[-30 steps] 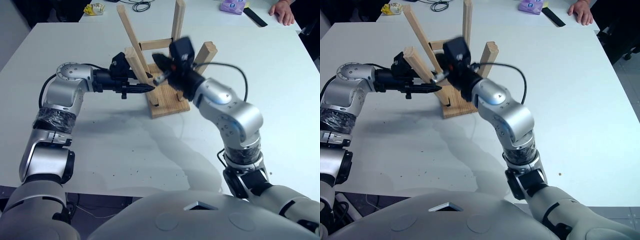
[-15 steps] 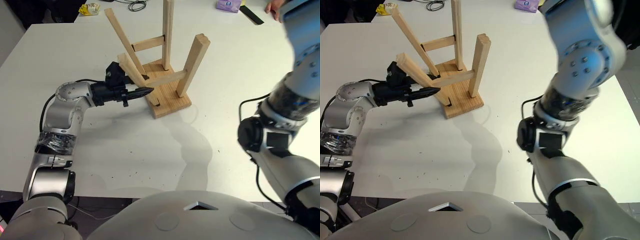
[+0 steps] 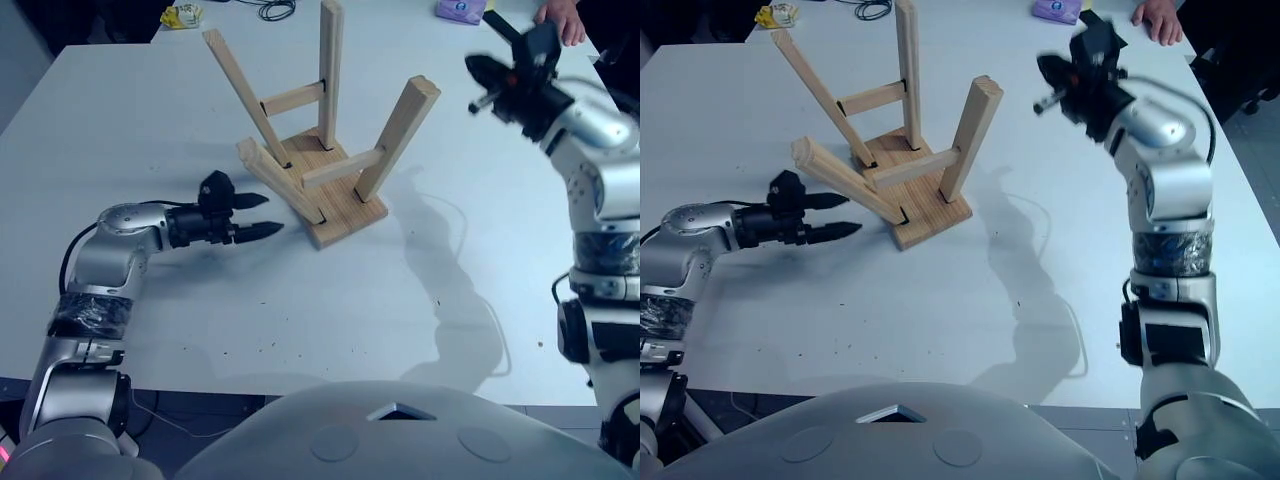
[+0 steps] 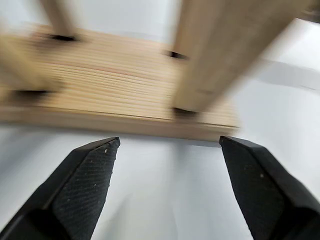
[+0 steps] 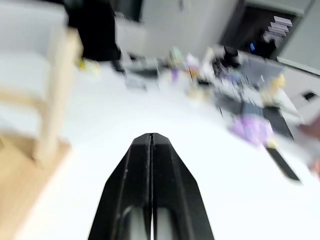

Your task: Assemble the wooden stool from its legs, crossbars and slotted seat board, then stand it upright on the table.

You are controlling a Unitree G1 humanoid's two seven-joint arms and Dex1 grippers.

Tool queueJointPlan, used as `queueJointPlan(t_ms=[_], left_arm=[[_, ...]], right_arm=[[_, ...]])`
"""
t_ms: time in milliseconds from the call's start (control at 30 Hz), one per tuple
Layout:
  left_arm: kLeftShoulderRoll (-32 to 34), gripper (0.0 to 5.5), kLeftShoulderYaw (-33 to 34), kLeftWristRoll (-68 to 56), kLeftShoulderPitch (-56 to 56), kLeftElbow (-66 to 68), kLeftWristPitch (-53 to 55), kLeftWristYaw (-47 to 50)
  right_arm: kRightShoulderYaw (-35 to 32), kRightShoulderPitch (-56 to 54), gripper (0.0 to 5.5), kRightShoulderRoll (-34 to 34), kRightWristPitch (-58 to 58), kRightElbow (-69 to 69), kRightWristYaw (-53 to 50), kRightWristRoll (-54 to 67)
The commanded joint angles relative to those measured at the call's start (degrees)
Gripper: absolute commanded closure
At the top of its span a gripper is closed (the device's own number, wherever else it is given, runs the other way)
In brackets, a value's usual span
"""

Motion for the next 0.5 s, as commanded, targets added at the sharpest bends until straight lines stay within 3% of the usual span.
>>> queueJointPlan(t_ms=[33, 200, 300, 367, 500], left_arm=[[-6.55, 1.78, 9.55, -2.30, 9.50, -16.77, 10.45, 18.86], [-18.75, 1.78, 13.15, -7.07, 15.73, -38.16, 20.78, 37.82], [-21.94, 1.78, 10.82, -8.42, 15.19, -41.14, 22.69, 41.05], [-20.87, 1.78, 10.29, -9.33, 15.71, -41.84, 22.97, 39.45], [-10.19, 1.78, 12.08, -10.43, 19.74, -41.32, 19.08, 25.23]], right_arm=[[-3.16, 2.64, 5.50, 2.20, -2.56, -1.11, -1.73, 0.63], [-4.26, 4.93, 5.50, 4.69, -1.52, -5.12, -1.33, 3.37], [-4.65, 4.71, 5.50, 5.27, -1.62, -5.75, -3.29, 2.62], [-6.16, 2.49, 5.50, 5.15, -1.23, -4.92, -4.28, 3.02], [-8.95, -1.62, 5.50, 4.42, 0.63, -6.29, -4.04, 5.82]])
